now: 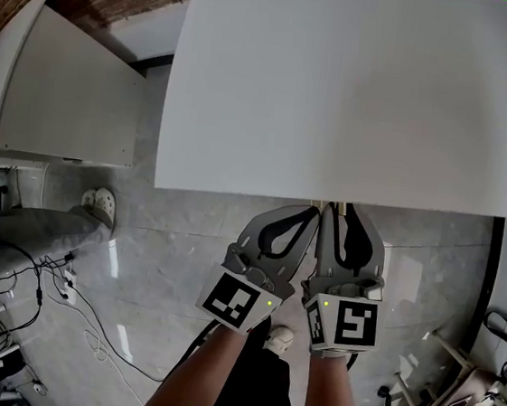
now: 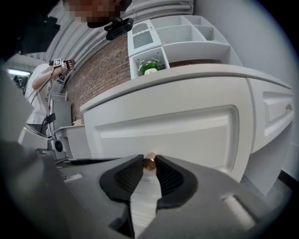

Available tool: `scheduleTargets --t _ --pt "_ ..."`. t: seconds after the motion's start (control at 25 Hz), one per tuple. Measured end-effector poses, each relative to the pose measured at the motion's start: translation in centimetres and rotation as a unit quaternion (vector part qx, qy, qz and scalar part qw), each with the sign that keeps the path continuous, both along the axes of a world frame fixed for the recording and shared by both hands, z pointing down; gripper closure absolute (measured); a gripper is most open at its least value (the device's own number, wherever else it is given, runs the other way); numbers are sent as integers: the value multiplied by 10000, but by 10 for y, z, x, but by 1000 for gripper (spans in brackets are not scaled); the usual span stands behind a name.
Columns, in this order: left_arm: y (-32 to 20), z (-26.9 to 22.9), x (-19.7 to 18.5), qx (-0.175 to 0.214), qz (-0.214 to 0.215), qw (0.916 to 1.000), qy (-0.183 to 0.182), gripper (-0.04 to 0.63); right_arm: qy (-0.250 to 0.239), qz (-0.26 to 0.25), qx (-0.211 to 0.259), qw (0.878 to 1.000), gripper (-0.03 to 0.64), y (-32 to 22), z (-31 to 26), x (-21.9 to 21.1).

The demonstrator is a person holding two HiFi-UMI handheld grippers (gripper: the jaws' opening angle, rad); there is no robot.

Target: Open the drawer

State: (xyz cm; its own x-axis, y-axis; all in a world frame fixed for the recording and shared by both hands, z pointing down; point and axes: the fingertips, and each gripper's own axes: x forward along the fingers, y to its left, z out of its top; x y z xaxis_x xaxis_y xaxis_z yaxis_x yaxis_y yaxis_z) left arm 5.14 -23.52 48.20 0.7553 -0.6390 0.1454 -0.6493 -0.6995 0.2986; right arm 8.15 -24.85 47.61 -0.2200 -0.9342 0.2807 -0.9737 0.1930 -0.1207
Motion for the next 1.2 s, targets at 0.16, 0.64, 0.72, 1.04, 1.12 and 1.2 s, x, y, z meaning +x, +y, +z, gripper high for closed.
scheduleTargets --t 0.16,0.64,0.72,1.04,1.12,1.2 --pt "-3 -2 1 74 -18 10000 -50 598 89 -50 -15 9999 535 -1 0 -1" --pt "10 -4 6 116 -13 9999 -71 598 214 -164 5 9996 540 13 -1 2" --pt "11 -3 5 142 16 9999 -97 598 218 -176 1 9996 541 16 0 1" --pt "22 -3 5 118 66 9999 -87 598 250 -221 -16 9994 541 25 -1 0" --pt "25 -3 5 154 120 9997 -133 598 256 -224 -20 9994 541 29 -1 0" --pt "28 -4 5 170 152 9996 -134 598 269 -227 -25 9994 541 32 -1 0"
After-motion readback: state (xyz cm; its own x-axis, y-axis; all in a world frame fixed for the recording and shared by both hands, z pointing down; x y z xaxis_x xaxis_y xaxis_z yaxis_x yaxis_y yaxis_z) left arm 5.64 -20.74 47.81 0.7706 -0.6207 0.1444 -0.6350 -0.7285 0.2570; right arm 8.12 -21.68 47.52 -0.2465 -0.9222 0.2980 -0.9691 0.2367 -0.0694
